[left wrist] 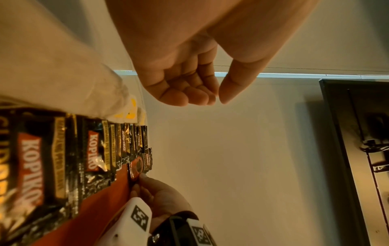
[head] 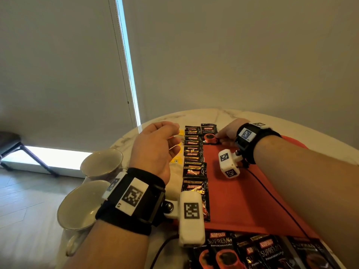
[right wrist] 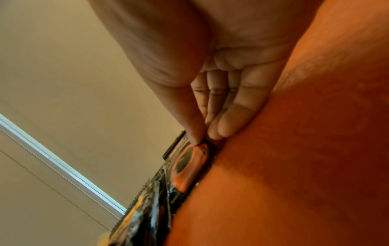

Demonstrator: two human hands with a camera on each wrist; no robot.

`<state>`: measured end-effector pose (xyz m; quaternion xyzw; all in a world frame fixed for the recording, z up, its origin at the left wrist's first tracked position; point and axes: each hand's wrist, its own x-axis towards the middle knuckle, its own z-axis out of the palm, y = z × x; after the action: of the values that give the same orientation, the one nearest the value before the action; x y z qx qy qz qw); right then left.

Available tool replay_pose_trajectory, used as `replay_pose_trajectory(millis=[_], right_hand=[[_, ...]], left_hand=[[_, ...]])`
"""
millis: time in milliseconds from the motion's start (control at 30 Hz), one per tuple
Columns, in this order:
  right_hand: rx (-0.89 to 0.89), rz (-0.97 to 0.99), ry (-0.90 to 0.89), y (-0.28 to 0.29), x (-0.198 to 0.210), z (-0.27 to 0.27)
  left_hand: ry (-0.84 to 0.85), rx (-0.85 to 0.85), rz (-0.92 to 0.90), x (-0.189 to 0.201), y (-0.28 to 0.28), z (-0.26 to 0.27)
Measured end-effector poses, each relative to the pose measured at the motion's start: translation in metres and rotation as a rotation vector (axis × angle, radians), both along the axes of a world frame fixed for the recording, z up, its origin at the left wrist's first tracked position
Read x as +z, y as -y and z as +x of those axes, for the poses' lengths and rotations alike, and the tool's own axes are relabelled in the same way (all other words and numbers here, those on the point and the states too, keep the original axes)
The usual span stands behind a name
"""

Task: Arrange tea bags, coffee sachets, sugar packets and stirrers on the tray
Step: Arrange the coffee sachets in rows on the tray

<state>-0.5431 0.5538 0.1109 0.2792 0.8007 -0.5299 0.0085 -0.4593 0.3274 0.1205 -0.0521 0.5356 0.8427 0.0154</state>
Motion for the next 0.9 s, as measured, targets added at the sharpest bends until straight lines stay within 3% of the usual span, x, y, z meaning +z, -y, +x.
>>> replay_pose_trajectory(millis=[300, 533, 600, 700, 767, 900], right_hand=[[0.047, 0.044, -0.033, -0.001, 0.013, 0.031], [0.410, 0.259, -0.014, 0.014, 0.059, 0.135], [0.524, 0.296, 0.032, 0.019, 0.063, 0.167], [0.699, 0.421, 0.117, 0.028, 0.064, 0.210], [0.809, 0.528, 0.154, 0.037, 0.064, 0.237], [0.971, 0.664, 0.189, 0.053, 0.065, 0.281]], left_hand=[[0.049, -0.029, 0.034, 0.008, -0.004, 0.008], [-0.021, -0.142, 0.002, 0.041, -0.017, 0.054], [-0.091, -0.215, -0.130, 0.048, -0.017, 0.074], [-0.166, -0.381, -0.482, 0.050, 0.000, 0.106], [-0.128, -0.439, -0.697, 0.042, 0.021, 0.124], [0.084, -0.528, -0.910, 0.024, 0.060, 0.160]])
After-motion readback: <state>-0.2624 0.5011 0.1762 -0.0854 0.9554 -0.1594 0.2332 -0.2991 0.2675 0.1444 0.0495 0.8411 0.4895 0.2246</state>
